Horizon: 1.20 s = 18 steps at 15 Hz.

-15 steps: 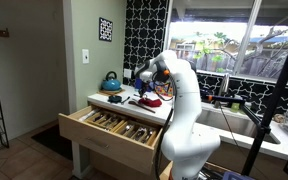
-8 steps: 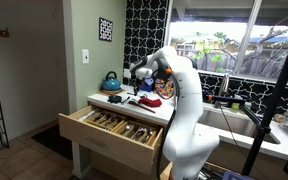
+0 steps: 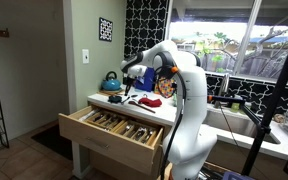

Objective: Open the far left top drawer fully, pick up the silver spoon from the kitchen counter and put it in the top third cutlery slot from the left in the drawer

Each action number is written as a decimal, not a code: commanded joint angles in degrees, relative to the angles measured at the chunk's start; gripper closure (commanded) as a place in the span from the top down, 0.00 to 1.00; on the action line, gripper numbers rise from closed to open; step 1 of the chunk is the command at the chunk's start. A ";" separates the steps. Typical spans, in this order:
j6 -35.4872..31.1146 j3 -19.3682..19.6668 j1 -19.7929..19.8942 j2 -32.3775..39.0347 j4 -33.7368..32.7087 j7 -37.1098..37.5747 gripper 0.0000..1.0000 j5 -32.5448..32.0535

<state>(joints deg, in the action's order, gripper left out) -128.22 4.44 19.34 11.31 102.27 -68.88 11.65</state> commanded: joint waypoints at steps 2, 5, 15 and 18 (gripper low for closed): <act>-2.90 0.10 -4.51 -3.00 5.76 -6.96 0.02 -5.41; -1.12 0.59 -5.23 -1.41 3.23 -4.92 0.07 -4.28; -1.23 -4.21 -7.66 3.20 -1.60 -22.73 0.02 1.63; -0.21 -6.77 -8.01 6.48 -4.01 -30.69 0.02 4.30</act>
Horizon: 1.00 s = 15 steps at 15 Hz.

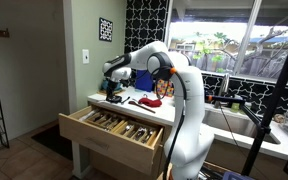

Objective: Open the far left top drawer fully, pick up the silver spoon from the kitchen counter and put it in the top third cutlery slot from the left in the drawer

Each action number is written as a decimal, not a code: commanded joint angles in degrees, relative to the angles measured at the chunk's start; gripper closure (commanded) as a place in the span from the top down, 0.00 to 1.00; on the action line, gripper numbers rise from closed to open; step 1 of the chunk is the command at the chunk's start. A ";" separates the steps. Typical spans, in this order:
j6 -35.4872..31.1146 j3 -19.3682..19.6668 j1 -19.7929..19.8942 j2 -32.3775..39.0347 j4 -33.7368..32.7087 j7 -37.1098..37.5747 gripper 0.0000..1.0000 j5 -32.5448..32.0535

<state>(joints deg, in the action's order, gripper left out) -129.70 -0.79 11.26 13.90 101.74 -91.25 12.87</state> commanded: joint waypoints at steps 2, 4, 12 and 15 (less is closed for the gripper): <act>2.23 -3.02 0.26 7.01 -5.39 -13.65 0.02 3.98; 3.85 -4.17 0.75 9.28 -6.81 -19.14 0.02 4.46; 9.16 -4.28 1.15 17.87 -11.90 -36.46 0.02 1.22; 9.28 -3.78 1.14 20.07 -13.36 -37.61 0.02 0.85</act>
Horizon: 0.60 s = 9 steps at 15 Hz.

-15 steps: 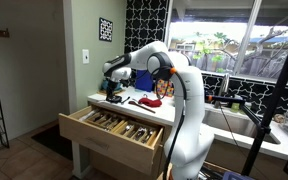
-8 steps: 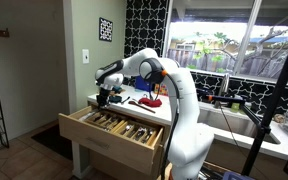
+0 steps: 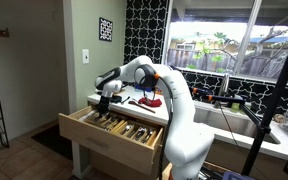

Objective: Open the far left top drawer fully, pick up the silver spoon from the kitchen counter and put it in the top third cutlery slot from the left in the drawer

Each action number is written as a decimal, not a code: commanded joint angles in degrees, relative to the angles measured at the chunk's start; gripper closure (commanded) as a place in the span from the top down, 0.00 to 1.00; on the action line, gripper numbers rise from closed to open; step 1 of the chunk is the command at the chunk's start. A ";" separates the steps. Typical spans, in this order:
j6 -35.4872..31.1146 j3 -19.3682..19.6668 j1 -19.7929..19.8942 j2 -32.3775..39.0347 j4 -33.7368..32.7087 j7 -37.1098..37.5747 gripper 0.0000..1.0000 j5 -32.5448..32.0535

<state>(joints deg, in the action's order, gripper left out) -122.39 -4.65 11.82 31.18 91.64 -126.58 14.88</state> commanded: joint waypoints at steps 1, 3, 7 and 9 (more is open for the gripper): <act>1.60 0.23 0.56 3.47 -3.73 -1.74 0.02 -0.97; 1.32 0.47 0.44 4.77 -4.94 -0.76 0.02 -1.11; 1.16 1.07 0.56 7.34 -7.27 0.99 0.02 -1.19; 0.58 0.95 0.90 8.74 -8.26 1.54 0.02 -0.59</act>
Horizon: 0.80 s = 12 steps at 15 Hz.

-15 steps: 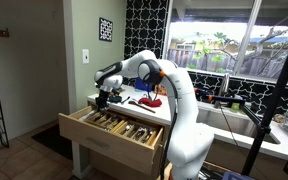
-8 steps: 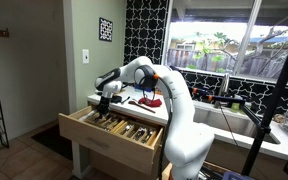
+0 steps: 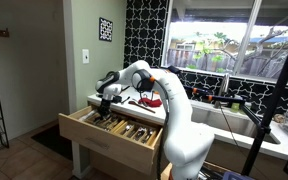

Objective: Open the far left top drawer fully, pick up the silver spoon from the kitchen counter and put it in the top third cutlery slot from the left in the drawer

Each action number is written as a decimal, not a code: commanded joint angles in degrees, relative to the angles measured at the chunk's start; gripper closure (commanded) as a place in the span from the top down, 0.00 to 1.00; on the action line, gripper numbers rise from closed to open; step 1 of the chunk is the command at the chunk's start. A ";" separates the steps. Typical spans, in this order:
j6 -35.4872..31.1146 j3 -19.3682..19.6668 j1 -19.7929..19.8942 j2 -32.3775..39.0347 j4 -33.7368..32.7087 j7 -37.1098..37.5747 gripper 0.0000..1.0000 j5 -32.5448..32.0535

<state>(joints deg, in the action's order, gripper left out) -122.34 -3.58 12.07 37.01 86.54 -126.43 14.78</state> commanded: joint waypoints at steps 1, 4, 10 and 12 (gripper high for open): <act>0.21 -0.14 0.87 3.52 -3.67 2.02 0.02 -0.21; -0.47 0.64 0.64 4.86 -4.94 4.25 0.02 -1.58; -2.28 1.42 0.84 6.81 -6.58 8.71 0.02 -3.03; -3.54 1.51 0.93 7.24 -7.01 9.66 0.02 -3.64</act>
<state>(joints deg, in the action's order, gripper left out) -124.12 -2.16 12.74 42.59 81.35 -118.88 12.87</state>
